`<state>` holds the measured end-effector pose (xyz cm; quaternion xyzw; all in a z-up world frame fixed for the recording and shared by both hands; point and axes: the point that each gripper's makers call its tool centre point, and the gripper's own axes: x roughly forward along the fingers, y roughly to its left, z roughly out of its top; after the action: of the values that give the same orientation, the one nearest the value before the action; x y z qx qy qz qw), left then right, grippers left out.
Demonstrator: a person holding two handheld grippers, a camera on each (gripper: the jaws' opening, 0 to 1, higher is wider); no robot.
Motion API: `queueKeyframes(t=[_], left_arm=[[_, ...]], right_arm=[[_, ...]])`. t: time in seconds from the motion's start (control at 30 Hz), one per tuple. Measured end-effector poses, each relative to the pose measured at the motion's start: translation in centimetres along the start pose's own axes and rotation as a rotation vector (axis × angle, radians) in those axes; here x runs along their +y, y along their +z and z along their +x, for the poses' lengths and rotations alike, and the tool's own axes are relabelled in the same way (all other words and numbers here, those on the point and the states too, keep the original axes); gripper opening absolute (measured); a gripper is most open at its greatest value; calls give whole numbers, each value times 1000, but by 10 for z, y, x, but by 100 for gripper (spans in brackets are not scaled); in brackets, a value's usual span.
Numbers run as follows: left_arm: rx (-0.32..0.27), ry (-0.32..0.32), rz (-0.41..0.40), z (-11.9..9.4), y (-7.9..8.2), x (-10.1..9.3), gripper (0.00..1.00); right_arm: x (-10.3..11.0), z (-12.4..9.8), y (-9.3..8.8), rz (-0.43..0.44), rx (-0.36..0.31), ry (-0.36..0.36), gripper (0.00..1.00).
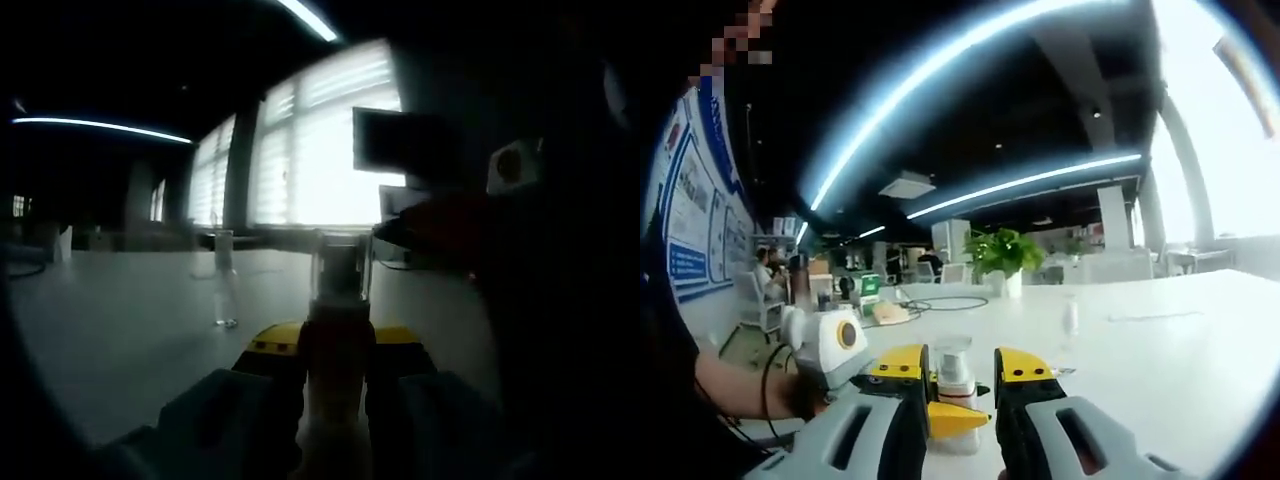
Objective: Clamp pump bottle remove cover press pump head put on cover
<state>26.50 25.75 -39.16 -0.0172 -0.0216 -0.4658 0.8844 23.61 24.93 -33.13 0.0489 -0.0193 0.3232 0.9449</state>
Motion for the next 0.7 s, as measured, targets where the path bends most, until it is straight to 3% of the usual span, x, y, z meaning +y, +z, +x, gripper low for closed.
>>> queueKeyframes(t=[0.2, 0.7], left_arm=[[0, 1, 2, 0, 0, 0, 13], [1, 2, 3, 0, -1, 3, 13]], right_arm=[[1, 7, -6, -15, 5, -40, 20], [7, 21, -13, -56, 30, -33, 19]])
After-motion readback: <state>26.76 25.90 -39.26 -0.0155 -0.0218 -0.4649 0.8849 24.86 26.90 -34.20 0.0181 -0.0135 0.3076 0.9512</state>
